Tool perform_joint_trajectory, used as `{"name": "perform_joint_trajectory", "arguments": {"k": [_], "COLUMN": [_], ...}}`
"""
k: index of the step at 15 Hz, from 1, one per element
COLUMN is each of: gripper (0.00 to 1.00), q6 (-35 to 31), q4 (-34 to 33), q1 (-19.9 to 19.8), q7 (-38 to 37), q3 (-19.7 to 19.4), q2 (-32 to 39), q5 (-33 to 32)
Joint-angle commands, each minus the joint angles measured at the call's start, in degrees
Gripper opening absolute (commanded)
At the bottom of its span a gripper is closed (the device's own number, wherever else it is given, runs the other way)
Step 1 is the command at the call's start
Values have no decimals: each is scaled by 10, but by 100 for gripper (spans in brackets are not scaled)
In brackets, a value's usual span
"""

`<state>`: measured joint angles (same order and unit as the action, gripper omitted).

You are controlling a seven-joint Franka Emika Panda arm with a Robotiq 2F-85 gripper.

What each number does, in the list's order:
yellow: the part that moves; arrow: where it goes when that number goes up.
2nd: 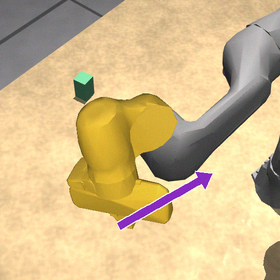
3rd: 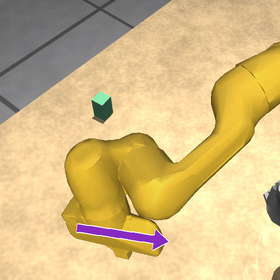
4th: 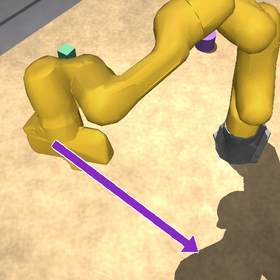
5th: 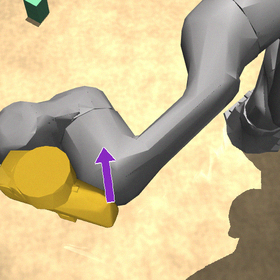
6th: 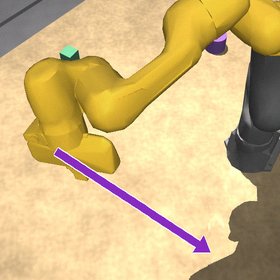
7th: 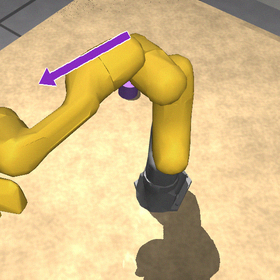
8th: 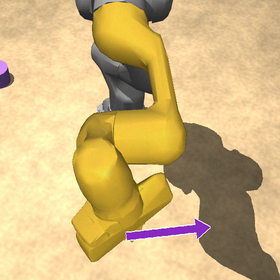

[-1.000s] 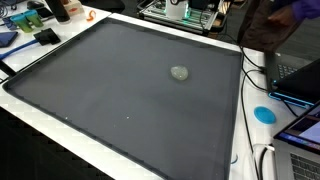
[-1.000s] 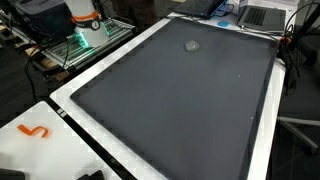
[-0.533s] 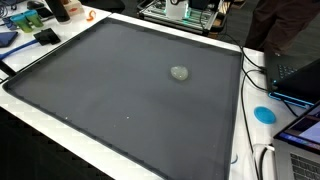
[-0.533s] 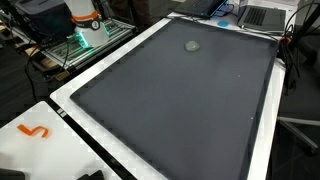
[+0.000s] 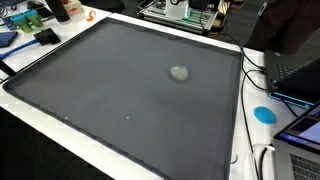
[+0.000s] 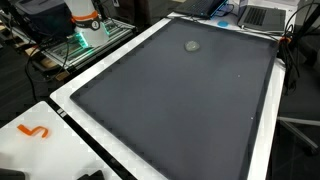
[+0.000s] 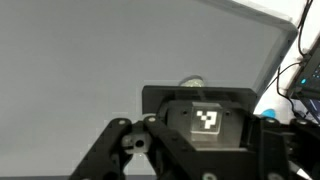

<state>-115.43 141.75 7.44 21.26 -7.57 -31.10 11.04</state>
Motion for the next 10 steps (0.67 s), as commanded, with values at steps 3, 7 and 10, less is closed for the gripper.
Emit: {"name": "perform_joint_trajectory", "arguments": {"k": [3,7,10], "gripper": [56,31,31], "q6": [2,10,16], "q4": [-1,-41,-90], "q1": [-8,4,9], "q7": [3,-21,-53], "q3": [7,32,69], "q2": [1,44,96], "q5": [4,3,-6]}}
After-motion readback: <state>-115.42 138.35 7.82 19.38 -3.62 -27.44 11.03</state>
